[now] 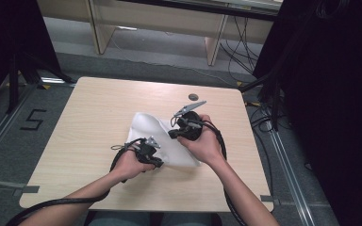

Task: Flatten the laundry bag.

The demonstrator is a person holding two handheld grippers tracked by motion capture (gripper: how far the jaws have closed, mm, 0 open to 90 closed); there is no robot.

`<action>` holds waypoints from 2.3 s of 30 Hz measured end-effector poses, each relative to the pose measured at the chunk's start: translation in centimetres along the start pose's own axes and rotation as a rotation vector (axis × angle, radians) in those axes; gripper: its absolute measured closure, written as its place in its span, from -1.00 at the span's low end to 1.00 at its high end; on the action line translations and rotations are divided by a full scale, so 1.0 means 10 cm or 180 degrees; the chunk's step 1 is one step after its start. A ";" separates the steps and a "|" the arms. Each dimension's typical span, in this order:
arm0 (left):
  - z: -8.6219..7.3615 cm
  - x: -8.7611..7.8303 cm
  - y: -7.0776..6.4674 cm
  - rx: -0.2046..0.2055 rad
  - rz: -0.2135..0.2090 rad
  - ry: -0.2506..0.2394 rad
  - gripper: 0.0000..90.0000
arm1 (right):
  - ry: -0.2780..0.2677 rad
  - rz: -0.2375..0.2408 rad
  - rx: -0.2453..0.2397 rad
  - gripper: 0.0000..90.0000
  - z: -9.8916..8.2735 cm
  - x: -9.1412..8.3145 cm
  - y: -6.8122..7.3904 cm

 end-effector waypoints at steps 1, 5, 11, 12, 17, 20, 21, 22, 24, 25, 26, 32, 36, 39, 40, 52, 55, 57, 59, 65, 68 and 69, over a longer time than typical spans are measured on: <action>0.00 0.00 0.02 -0.0015 0.0022 -0.0037 0.77 | -0.0025 0.0021 -0.0089 1.00 -0.03 -0.03 0.04; -0.02 0.00 0.13 -0.0104 0.0125 -0.0116 0.77 | -0.0017 0.0059 -0.0242 1.00 -0.11 -0.05 0.09; -0.10 -0.07 0.25 -0.0225 0.0148 -0.0160 0.74 | 0.0007 0.0216 -0.0381 1.00 -0.26 0.02 0.24; -0.10 -0.07 0.25 -0.0225 0.0148 -0.0160 0.74 | 0.0007 0.0216 -0.0381 1.00 -0.26 0.02 0.24; -0.18 -0.28 0.36 -0.0371 0.0222 -0.0269 0.72 | 0.0073 0.0310 -0.0653 1.00 -0.40 0.17 0.37; -0.29 -0.44 0.47 -0.0449 0.0280 -0.0305 0.71 | 0.0125 0.0362 -0.0665 1.00 -0.47 0.20 0.42; -0.39 -0.56 0.53 -0.0498 0.0305 -0.0336 0.70 | 0.0180 0.0428 -0.0661 1.00 -0.54 0.23 0.47; -0.39 -0.56 0.53 -0.0498 0.0305 -0.0336 0.70 | 0.0204 0.0450 -0.0681 1.00 -0.57 0.23 0.48; -0.48 -0.67 0.59 -0.0570 0.0345 -0.0398 0.69 | 0.0222 0.0456 -0.0681 1.00 -0.60 0.25 0.49; -0.54 -0.75 0.63 -0.0581 0.0402 -0.0417 0.69 | 0.0237 0.0463 -0.0686 1.00 -0.64 0.25 0.51; -0.57 -0.80 0.65 -0.0589 0.0432 -0.0421 0.69 | 0.0254 0.0467 -0.0683 1.00 -0.67 0.26 0.52; -0.85 -1.17 0.89 -0.0611 0.0800 -0.0436 0.66 | 0.0289 0.0474 -0.0683 1.00 -0.80 0.25 0.57; -0.96 -1.29 1.06 -0.0748 0.0924 -0.0427 0.64 | 0.0360 0.0492 -0.0737 1.00 -0.88 0.25 0.59; -0.94 -1.33 1.13 -0.0797 0.0960 -0.0483 0.60 | 0.0387 0.0513 -0.0718 1.00 -0.92 0.25 0.60; -0.94 -1.35 1.14 -0.0796 0.0982 -0.0485 0.60 | 0.0375 0.0505 -0.0692 1.00 -0.94 0.26 0.60; -0.92 -1.29 1.13 -0.0817 0.0975 -0.0561 0.50 | 0.0387 0.0512 -0.0588 1.00 -1.14 0.21 0.53; -0.90 -1.28 1.12 -0.0784 0.0977 -0.0565 0.48 | 0.0386 0.0535 -0.0577 1.00 -1.19 0.19 0.52; -0.89 -1.27 1.11 -0.0781 0.0978 -0.0579 0.48 | 0.0392 0.0552 -0.0557 1.00 -1.23 0.19 0.52; -0.88 -1.27 1.10 -0.0749 0.0989 -0.0573 0.48 | 0.0404 0.0585 -0.0560 1.00 -1.26 0.19 0.51; -0.82 -1.25 1.06 -0.0820 0.0968 -0.0721 0.46 | 0.0422 0.0650 -0.0544 1.00 -1.35 0.20 0.48; -0.79 -1.24 1.01 -0.0782 0.0926 -0.0741 0.45 | 0.0445 0.0658 -0.0575 1.00 -1.39 0.20 0.46; -0.78 -1.23 1.00 -0.0750 0.0916 -0.0739 0.44 | 0.0455 0.0661 -0.0529 1.00 -1.41 0.20 0.46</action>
Point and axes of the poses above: each handheld gripper's, and its own axes: x roughly forward along the jaws, z roughly out of its top, y roughly to its left, the point moved 8 cm from there along x, roughly forward along the jaws, and after that the axes turned 5 degrees about y, right-handed, at the moved point
